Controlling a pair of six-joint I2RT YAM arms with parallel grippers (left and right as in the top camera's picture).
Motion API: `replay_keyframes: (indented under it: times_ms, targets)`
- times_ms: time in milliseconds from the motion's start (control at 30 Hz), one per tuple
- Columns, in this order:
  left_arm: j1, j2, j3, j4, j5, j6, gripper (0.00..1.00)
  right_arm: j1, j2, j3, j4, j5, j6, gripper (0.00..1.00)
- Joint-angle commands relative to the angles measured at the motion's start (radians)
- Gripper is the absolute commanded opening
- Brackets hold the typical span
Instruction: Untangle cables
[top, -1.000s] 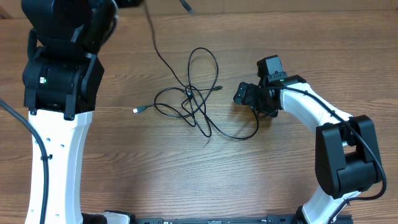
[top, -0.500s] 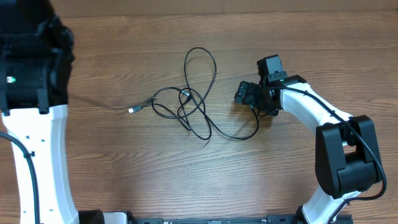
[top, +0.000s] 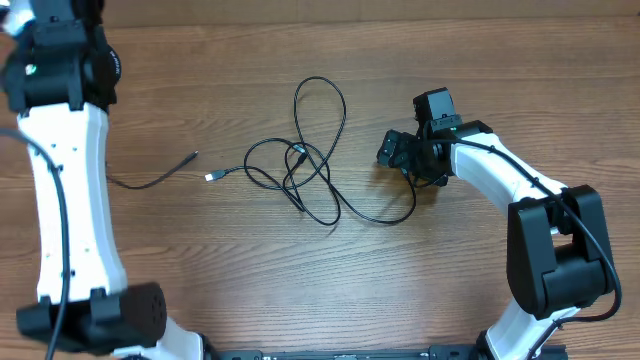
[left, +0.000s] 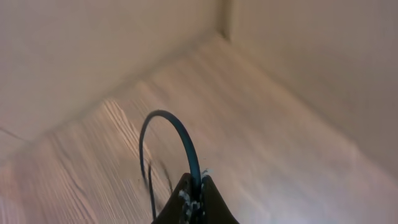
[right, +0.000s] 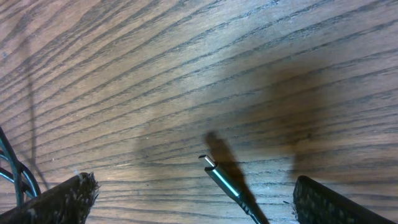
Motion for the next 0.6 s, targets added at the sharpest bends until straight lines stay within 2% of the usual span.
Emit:
replay_keyframes:
  times_ms: [0,267,567]
  targets:
    - [0.012,0.082,0.009,-0.047,0.201,-0.023,0.04,0.003,-0.018,0.005,0.005,0.01,0.003,1.0]
    - [0.012,0.287,0.009,-0.18,0.35,-0.01,0.04,0.003,-0.018,0.005,0.005,0.01,0.003,1.0]
    - [0.011,0.468,0.009,-0.312,0.385,-0.005,0.04,0.003,-0.018,0.005,0.008,0.01,0.003,1.0]
